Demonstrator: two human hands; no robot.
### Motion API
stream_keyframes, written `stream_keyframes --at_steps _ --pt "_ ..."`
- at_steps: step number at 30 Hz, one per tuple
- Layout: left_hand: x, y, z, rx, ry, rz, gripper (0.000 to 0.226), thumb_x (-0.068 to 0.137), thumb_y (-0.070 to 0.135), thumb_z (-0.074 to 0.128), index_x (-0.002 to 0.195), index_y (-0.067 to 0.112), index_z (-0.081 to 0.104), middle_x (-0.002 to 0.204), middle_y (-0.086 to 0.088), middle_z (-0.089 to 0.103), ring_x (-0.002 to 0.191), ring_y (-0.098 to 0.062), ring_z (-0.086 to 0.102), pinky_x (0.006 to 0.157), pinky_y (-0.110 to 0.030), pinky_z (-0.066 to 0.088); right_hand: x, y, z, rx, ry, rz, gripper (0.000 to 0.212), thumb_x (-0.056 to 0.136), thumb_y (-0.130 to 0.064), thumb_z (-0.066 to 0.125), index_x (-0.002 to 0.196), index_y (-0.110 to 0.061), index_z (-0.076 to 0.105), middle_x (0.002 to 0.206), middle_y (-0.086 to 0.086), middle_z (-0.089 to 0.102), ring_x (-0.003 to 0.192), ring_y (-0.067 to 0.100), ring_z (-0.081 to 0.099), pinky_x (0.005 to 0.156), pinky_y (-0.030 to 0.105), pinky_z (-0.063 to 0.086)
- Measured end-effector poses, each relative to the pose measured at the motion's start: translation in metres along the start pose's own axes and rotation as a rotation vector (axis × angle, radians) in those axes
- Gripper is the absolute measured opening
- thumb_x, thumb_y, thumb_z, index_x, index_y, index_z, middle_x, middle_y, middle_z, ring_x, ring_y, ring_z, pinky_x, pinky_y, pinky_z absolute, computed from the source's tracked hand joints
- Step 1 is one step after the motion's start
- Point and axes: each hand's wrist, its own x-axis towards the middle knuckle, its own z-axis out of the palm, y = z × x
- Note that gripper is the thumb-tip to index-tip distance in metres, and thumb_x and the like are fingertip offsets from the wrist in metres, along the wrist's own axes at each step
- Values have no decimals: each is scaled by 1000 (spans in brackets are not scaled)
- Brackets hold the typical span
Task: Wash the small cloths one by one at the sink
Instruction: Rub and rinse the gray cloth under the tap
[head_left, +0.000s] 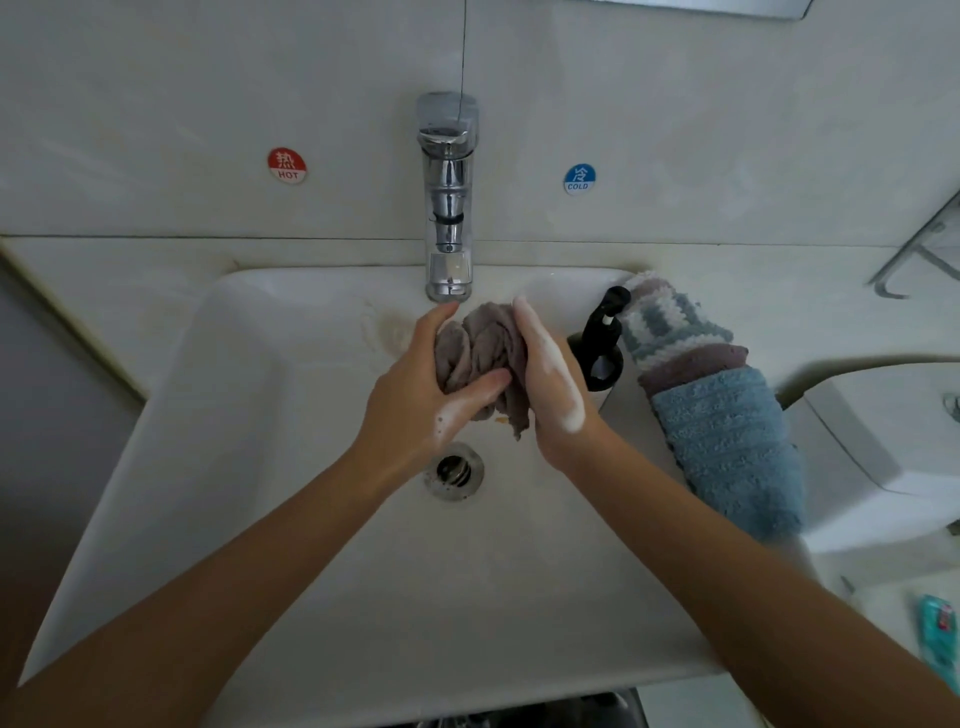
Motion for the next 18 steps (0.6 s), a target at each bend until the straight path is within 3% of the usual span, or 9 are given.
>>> stream_keyframes --at_steps 2,5,8,11,13,15,18 --pt "-2 1 1 1 17 23 76 75 56 68 141 39 33 114 15 59 102 -8 62 91 -33 52 -1 0 -1 -30 -10 -1 56 105 -43 31 89 -4 68 70 29 61 58 40 60 59 58 51" --pt "-1 0 -1 -68 33 70 57 79 45 71 130 34 48 106 14 65 96 -5 64 85 -36 55 2 2 -2 -123 -43 -18 50 106 -37 35 89 -1 65 66 13 61 53 23 58 50 36 47" --pt "0 2 -3 -55 50 113 27 85 29 71 109 28 57 92 11 65 85 -7 64 78 -39 55 6 -3 -6 -244 -50 -58 38 106 -36 37 87 -11 60 79 2 59 72 13 59 68 31 47" --pt "3 4 -5 -79 62 115 21 79 34 64 98 27 58 88 7 64 82 -11 62 72 -32 53 6 -15 -16 -592 -11 -126 34 103 -48 38 102 -23 60 98 -3 62 89 11 60 81 33 48" --pt "5 3 -6 -115 70 111 19 77 31 63 95 24 59 86 5 64 81 -12 62 69 -26 51 6 -25 -22 -759 97 -266 43 100 -55 38 121 -23 56 117 0 61 98 11 59 87 37 51" --pt "7 1 -6 -158 69 90 15 80 22 67 93 20 61 85 3 64 78 -11 61 66 -22 49 5 -37 -22 -732 147 -444 51 97 -58 39 131 -21 50 128 1 57 106 10 58 89 37 53" --pt "9 -1 -8 -198 48 52 15 83 5 68 94 14 62 81 2 64 70 -6 61 61 -16 48 2 -61 -13 -620 172 -603 46 97 -48 48 131 -16 49 127 -1 57 109 10 59 83 23 52"
